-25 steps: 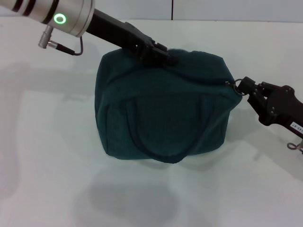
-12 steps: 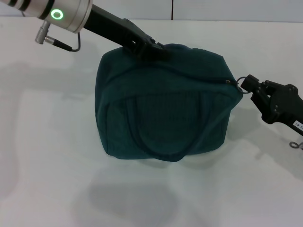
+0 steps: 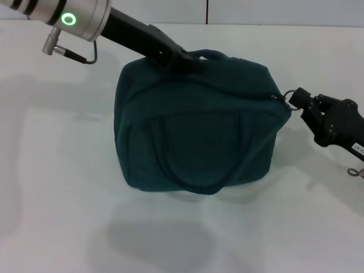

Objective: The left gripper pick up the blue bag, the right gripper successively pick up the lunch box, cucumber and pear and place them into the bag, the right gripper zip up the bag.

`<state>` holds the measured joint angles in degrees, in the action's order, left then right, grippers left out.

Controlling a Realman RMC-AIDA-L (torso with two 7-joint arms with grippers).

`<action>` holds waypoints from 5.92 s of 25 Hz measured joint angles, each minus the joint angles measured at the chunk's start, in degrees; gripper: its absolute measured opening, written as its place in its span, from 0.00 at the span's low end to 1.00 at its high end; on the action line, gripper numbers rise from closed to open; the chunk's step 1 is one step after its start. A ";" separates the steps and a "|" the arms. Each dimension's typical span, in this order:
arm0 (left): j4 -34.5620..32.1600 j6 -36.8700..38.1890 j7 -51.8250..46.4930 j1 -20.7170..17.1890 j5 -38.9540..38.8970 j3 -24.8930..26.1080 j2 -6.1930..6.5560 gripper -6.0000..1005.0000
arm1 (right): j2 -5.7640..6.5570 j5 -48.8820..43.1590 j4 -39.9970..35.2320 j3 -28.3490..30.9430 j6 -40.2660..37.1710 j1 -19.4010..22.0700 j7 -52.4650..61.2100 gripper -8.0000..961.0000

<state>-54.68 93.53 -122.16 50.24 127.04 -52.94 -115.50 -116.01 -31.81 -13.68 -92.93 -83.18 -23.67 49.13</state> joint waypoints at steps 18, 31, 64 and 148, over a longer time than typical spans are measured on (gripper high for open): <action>-0.29 3.46 -0.34 -0.42 -4.18 0.21 2.30 0.05 | 0.17 0.09 1.08 3.45 -0.09 1.17 -0.10 0.02; -0.51 4.32 -0.42 -1.50 -5.24 0.23 2.88 0.05 | 0.07 -0.37 1.11 3.01 5.08 0.71 -1.20 0.02; 0.26 4.62 5.35 -9.89 -16.39 4.20 3.15 0.25 | 0.70 -0.26 1.90 -3.07 -3.97 4.53 -1.26 0.04; 10.50 15.81 37.92 -29.93 -34.95 7.77 0.72 0.79 | 5.42 -30.16 -18.23 5.74 -10.49 -14.37 29.98 0.93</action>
<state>-44.18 109.34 -84.25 20.30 92.09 -45.17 -114.78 -110.59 -61.97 -31.91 -87.19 -93.67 -38.04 79.11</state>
